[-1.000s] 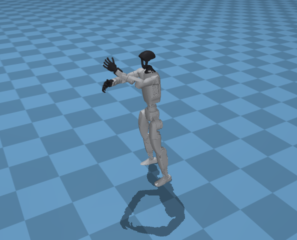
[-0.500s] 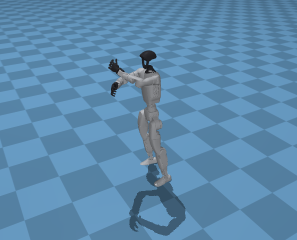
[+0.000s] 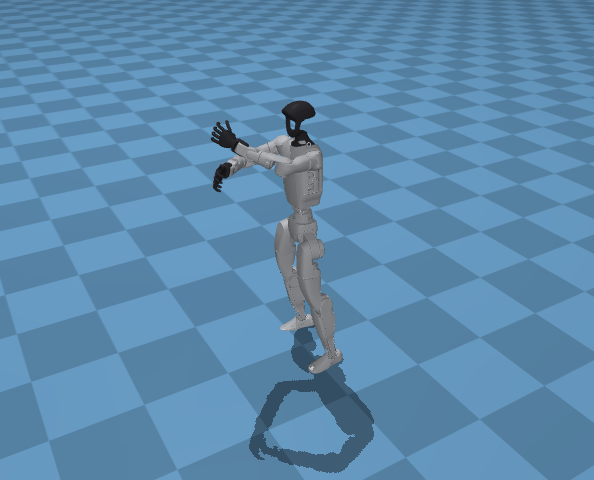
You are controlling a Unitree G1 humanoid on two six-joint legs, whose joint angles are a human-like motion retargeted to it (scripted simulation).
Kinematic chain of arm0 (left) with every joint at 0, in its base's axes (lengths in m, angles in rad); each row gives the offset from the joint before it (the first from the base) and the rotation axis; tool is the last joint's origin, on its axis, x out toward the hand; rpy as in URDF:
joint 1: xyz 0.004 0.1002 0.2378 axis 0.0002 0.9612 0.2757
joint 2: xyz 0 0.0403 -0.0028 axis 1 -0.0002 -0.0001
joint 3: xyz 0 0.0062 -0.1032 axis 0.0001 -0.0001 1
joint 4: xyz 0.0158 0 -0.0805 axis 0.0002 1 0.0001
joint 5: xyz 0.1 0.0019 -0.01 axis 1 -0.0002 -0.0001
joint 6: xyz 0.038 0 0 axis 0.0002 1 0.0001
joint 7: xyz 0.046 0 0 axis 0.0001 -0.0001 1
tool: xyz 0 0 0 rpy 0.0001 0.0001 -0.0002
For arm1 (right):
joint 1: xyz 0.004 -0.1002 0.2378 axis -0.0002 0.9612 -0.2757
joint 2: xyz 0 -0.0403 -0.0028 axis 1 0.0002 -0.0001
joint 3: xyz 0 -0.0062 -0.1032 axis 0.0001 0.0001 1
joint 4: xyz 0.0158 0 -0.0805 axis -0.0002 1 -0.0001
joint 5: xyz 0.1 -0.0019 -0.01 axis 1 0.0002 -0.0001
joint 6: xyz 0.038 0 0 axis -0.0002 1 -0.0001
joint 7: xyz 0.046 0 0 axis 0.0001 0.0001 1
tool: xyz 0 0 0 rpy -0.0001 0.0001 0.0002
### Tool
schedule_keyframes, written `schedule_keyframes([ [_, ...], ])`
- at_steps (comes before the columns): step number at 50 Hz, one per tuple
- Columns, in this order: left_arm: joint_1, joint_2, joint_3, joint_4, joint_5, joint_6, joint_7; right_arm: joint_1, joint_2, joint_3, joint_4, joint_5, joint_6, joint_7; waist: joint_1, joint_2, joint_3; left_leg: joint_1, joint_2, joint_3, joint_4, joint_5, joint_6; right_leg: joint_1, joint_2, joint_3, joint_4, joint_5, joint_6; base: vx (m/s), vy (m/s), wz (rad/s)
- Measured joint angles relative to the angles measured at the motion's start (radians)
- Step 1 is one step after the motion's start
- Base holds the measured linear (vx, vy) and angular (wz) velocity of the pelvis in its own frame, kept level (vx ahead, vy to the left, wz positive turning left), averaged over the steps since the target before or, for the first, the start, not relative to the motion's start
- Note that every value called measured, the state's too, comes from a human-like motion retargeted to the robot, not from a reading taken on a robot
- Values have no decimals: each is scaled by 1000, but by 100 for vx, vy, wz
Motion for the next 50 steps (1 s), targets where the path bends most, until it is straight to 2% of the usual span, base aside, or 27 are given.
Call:
schedule_keyframes([
  [7,75,66,80,123,23,12,14,33,-52,-74,148,-35,13,-42,-15,-1,6,0,-10,-10,-1,3,-2,38,-3,-13,-60,16,0,0,0,0],
  [15,184,147,172,153,7,-32,67,70,-109,-165,276,2,3,-74,-24,-6,17,-1,-10,-11,-3,7,-2,39,-2,-17,-62,18,0,0,0,0],
  [22,204,172,182,81,-1,-46,39,70,-144,-152,208,33,-11,-39,-25,-6,14,-4,-9,-10,-3,7,-2,35,1,-15,-62,19,0,0,0,0],
  [30,237,112,230,-13,44,-58,6,79,-114,-167,65,34,-23,37,-21,-5,13,4,-9,-9,1,0,-2,42,0,-9,-59,14,0,0,0,0],
  [37,456,56,437,-12,216,-51,64,204,-77,-280,44,-20,-28,26,-26,-8,44,36,-11,-8,4,-10,-2,72,-6,-5,-54,2,0,0,0,0],
  [44,841,4,661,76,479,-49,196,463,-52,-435,117,-144,-51,-131,-30,-18,86,61,-13,-5,3,-15,-1,95,-8,-1,-54,-4,0,0,0,0],
  [50,1196,-108,744,255,579,-18,293,726,5,-556,266,-236,-28,-283,-21,-33,119,67,-13,3,-2,-15,10,65,-13,9,0,-22,0,0,0,0],
])
